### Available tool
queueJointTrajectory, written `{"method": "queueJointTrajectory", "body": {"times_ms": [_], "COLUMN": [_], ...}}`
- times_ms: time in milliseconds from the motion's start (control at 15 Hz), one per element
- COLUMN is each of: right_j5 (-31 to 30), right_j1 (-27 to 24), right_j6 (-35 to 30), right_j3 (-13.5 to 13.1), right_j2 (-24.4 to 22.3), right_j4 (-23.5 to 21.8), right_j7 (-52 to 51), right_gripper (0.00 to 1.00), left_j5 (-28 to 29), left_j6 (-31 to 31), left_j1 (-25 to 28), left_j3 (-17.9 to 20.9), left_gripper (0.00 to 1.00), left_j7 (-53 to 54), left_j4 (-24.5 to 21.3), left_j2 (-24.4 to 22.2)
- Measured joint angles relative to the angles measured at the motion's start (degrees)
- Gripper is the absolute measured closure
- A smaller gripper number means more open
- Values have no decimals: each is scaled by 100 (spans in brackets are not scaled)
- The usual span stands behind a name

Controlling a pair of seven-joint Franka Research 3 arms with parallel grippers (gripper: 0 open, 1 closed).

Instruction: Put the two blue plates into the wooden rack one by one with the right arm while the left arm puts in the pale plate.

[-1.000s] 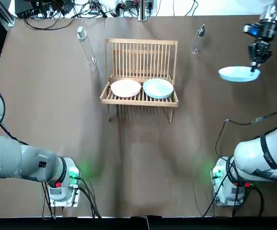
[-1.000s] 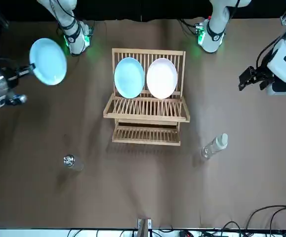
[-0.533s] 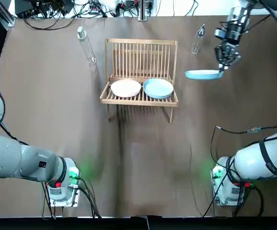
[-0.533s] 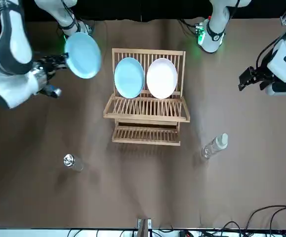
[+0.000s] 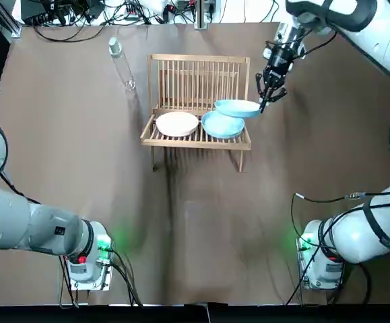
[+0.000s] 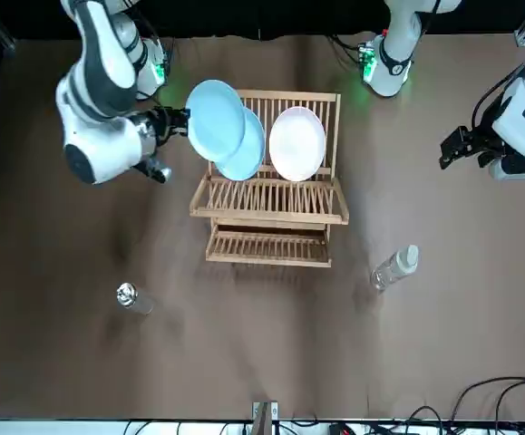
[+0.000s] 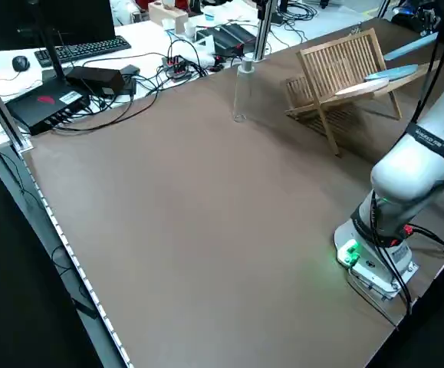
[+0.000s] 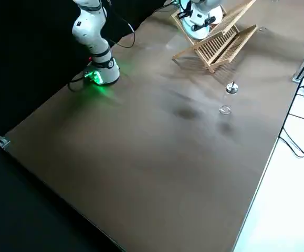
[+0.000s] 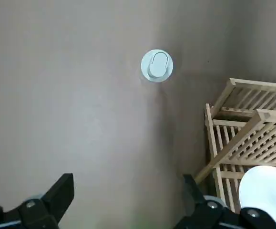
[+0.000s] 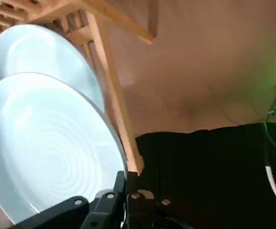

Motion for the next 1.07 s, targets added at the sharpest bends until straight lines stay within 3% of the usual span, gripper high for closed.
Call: {"method": "queueJointTrajectory", "body": {"times_ms": [267,667,1067], "right_j5": [109,280,302], "right_j1": [271,460,501], "right_j6": [544,800,827], "right_j3": [-2,-4,-11], "right_j2": [106,550,590], "right_j4": [-169,-193,-193], "right_j7": [86,87,84], "right_gripper": [97,97,97], "left_j5": [36,41,189], "left_j6": [0,-8,-60], "left_j1": [10,36,23], "left_j3": [0,0,-5], "left_gripper": [0,0,0], "left_j7": [-11,-11,-8], "left_j4": [0,0,-1], "left_j2": [34,39,41]}}
